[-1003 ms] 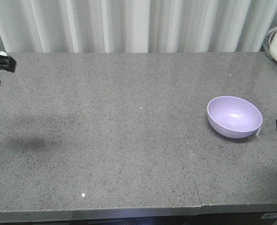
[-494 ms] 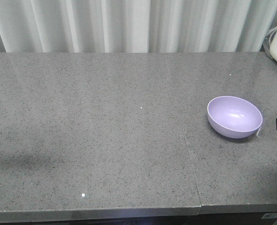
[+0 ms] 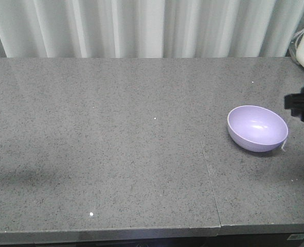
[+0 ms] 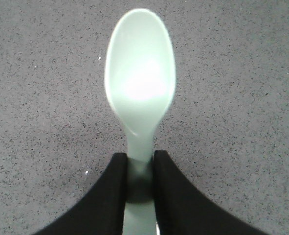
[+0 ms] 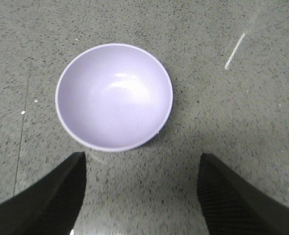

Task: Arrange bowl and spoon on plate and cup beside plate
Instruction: 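Lower the right gripper onto the rim of the lavender bowl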

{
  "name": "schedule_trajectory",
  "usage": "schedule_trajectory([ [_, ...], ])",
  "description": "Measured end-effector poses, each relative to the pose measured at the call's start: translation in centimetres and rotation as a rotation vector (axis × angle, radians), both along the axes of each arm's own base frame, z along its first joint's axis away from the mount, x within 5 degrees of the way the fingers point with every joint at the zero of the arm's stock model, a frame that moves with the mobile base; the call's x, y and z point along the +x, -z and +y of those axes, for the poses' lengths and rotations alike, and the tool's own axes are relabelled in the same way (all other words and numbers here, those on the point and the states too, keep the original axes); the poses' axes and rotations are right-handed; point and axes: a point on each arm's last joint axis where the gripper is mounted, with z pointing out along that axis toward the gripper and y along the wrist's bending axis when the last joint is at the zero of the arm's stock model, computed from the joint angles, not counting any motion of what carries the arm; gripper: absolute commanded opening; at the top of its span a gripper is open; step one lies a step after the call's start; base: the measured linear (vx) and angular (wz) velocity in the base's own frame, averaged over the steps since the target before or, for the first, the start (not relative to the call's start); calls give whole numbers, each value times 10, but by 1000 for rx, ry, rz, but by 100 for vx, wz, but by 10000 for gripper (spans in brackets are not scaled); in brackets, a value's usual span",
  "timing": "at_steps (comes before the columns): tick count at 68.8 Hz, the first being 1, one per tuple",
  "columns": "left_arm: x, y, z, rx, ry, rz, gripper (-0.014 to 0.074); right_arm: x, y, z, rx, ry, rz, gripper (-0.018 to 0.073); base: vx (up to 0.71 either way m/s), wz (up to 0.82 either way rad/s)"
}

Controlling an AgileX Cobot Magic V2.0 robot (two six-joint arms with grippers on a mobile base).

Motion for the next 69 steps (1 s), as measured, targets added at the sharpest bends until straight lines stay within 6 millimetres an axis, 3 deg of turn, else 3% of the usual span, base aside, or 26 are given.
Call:
schedule_trajectory([
  [16, 0, 0, 0, 0, 0, 0, -6, 57, 31, -27, -4, 60, 113, 483, 0, 0],
  [33, 0, 0, 0, 0, 0, 0, -6, 93, 68, -34, -4, -8, 175, 483, 0, 0],
  [59, 0, 0, 0, 0, 1, 0, -6, 122, 125, -35, 4, -24, 261, 473, 0, 0],
  [69, 0, 0, 0, 0, 1, 0, -6, 126, 136, -35, 6, -27, 280, 372, 0, 0],
])
